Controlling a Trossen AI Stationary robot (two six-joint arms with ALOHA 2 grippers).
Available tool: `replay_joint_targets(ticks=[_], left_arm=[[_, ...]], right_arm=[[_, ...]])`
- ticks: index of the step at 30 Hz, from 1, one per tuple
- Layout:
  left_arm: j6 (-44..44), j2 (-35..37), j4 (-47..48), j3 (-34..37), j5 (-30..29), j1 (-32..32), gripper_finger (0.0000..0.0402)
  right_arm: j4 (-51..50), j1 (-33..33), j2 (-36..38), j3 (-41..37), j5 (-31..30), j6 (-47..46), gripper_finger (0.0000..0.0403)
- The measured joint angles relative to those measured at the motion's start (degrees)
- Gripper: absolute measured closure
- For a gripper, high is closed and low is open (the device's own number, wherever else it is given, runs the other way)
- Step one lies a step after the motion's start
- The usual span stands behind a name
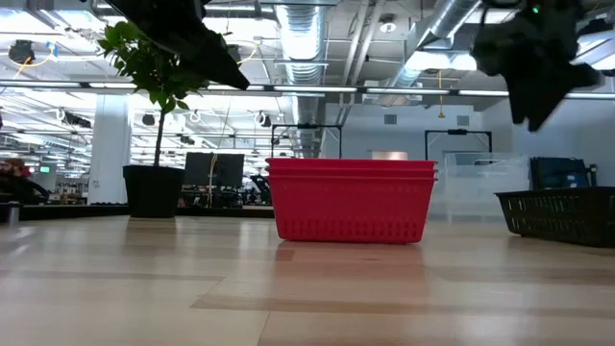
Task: Stack baskets by color
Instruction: Stack the bottom black bin on top of the top black bin
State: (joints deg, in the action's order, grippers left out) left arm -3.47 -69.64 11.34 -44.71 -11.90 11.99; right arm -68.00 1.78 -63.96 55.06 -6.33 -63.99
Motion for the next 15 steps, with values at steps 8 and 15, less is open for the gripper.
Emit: replay_joint_targets(ticks=[8,15], left_arm=[[0.9,0.0,-1.1,0.0,2.6,-0.9,0.0155],[0.7,0.0,-1.9,0.0,2.6,-0.9,0.0155]], right_arm=[[9.4,6.1,-0.1,-8.2,-1.1,-11.6,0.0222],[16.8,6.1,-0.1,-13.1,-1.6,-14.0,0.0227]])
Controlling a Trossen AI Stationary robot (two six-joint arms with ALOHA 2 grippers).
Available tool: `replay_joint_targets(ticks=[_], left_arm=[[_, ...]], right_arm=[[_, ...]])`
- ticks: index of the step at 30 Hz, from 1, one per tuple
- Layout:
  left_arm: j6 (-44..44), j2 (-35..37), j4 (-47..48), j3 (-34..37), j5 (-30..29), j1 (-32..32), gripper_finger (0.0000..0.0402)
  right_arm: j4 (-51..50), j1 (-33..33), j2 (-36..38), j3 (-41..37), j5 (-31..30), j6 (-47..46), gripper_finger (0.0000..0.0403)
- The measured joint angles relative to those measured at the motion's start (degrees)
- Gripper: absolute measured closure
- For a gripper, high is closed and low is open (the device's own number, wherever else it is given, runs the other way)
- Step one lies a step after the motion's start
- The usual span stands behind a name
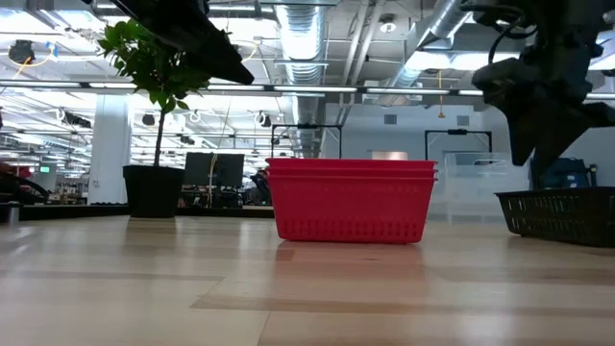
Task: Stack baskets by color
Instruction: Stack the bottom black bin on top of the top black bin
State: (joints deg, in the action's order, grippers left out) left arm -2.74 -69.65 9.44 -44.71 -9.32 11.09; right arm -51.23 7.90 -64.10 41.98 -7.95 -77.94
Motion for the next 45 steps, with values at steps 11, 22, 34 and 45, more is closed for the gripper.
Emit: replay_joint_targets(ticks=[11,22,34,45], left_arm=[[-0.9,0.0,0.0,0.0,0.0,0.0,0.0155],[-0.7,0.0,-0.1,0.0,0.0,-0.1,0.0155],[-0.8,0.0,-0.3,0.0,0.0,-0.1,0.0155],[-1.0,0.0,-0.3,0.0,0.0,-0.1,0.0155]], right_arm=[[6.5,0.0,-4.7,-3.0,-0.1,-0.2,0.0239],[7.3,0.0,-12.6,-3.0,0.4,1.7,0.0258],[8.2,0.0,-12.3,0.5,0.4,6.9,0.0386],[5.3,1.7,-12.3,14.7,-5.6,18.4,0.0394]])
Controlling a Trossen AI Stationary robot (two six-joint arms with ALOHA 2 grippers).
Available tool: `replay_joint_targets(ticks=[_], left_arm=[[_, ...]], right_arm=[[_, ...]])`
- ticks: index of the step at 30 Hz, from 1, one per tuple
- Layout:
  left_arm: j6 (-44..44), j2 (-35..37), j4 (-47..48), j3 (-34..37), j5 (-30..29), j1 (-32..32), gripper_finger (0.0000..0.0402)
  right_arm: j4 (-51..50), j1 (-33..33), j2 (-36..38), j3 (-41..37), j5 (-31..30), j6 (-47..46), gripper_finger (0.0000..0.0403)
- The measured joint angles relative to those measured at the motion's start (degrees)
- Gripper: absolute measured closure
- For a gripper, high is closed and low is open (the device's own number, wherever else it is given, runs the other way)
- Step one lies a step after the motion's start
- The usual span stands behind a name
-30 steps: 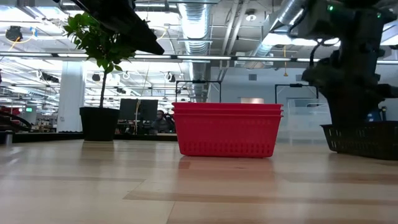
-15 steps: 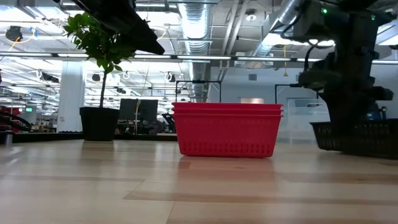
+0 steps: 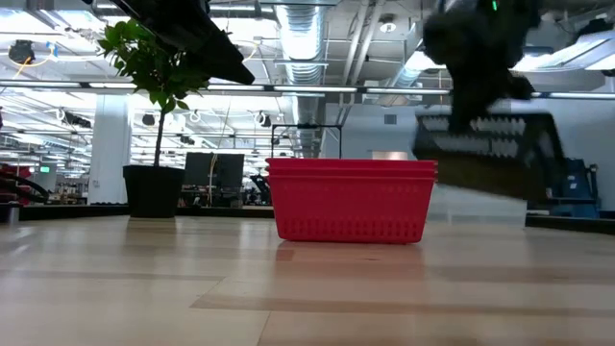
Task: Stack baskets by color
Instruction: Stack the bottom black bin on top of the top black bin
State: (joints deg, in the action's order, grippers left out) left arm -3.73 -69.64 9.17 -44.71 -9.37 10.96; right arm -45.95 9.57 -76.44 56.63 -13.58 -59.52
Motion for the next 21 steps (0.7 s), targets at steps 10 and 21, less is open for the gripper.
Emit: replay_joint_targets(ticks=[10,21], left_arm=[[-0.1,0.0,0.0,0.0,0.0,0.0,0.0155],[-3.6,0.0,1.6,0.0,-0.3,0.0,0.0155]], right_arm=[[6.1,1.3,-1.1,13.2,-5.7,32.1,0.0396],[26.4,-7.3,-10.3,13.6,-5.7,82.8,0.0399]])
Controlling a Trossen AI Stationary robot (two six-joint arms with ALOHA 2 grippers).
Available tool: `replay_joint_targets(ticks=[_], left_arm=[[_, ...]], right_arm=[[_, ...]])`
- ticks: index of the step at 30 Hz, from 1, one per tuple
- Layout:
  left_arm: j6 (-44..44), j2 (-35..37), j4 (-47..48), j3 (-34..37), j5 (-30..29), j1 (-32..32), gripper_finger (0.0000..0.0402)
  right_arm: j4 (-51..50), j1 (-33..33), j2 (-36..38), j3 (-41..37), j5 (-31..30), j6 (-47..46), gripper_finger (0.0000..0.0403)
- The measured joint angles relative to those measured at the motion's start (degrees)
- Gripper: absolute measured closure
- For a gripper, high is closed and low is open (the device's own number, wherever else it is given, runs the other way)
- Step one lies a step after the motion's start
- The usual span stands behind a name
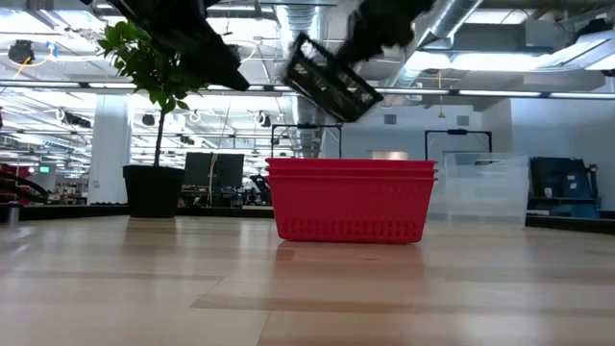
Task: Stack baskets by color
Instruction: Stack the bottom black bin on top of the top black bin
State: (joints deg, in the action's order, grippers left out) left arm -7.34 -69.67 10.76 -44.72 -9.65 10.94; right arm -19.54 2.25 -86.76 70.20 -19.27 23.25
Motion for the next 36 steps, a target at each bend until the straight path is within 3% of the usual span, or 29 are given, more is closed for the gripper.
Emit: replay_joint_targets(ticks=[13,23,33,36], left_arm=[[-0.5,0.0,2.9,0.0,-3.6,-0.4,0.0155],[0.8,0.0,3.8,0.0,-3.7,-2.8,0.0155],[1.3,0.0,4.9,0.0,-3.4,-3.7,0.0155],[1.7,0.0,4.9,0.0,-3.6,-3.7,0.0155]], right_arm=[[5.2,-17.7,-15.1,2.5,2.0,13.1,0.0399],[1.7,-20.6,-20.4,6.7,3.0,14.9,0.0399],[1.2,-22.2,-20.6,6.7,3.0,14.7,0.0398],[0.8,-22.3,-20.6,6.7,6.4,14.7,0.0398]])
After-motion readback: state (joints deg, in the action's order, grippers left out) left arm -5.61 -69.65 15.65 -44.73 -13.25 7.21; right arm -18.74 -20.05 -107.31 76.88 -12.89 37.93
